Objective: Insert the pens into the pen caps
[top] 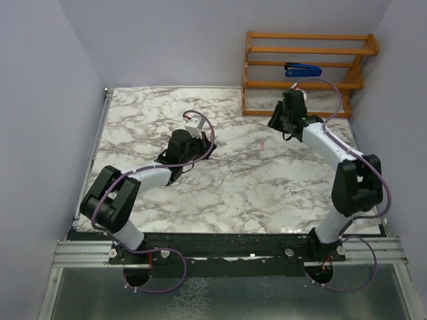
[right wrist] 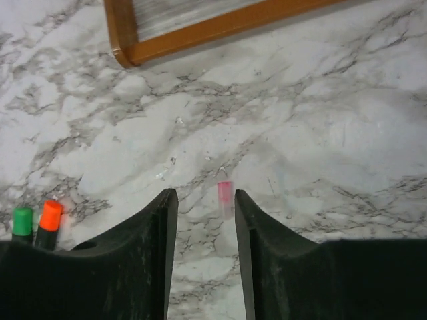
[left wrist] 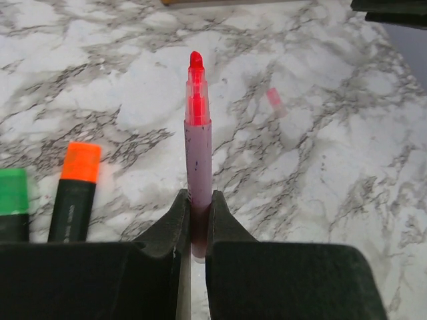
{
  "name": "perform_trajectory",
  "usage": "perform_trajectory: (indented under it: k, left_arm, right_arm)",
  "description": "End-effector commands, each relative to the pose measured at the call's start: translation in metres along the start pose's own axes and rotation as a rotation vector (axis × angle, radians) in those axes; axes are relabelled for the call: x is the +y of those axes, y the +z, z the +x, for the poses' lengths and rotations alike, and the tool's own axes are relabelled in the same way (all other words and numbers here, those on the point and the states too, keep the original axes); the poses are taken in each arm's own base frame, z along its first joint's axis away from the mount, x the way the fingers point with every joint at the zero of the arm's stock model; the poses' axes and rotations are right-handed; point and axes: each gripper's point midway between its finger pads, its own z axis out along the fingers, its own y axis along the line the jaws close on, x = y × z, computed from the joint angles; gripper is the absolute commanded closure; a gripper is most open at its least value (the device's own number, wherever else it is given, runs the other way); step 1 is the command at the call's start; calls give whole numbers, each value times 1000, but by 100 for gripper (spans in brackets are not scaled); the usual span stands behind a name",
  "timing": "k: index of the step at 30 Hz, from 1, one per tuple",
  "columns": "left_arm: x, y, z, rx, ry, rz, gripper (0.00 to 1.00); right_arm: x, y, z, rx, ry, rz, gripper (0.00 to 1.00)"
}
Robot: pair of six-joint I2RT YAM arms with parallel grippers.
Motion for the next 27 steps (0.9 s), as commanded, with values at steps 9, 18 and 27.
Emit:
perform_trajectory:
  k: [9, 18, 27]
  left_arm:
    - [35, -35, 23, 116, 104, -219, 100]
    - [36, -35, 27, 140, 127, -220, 100]
    - [40, -32, 29, 161, 143, -231, 100]
  right_arm:
    - [-39, 49, 100, 393, -155, 176, 63]
    - [-29, 69, 106, 407, -166, 156, 59]
    - [-24, 87, 110, 428, -186, 154, 59]
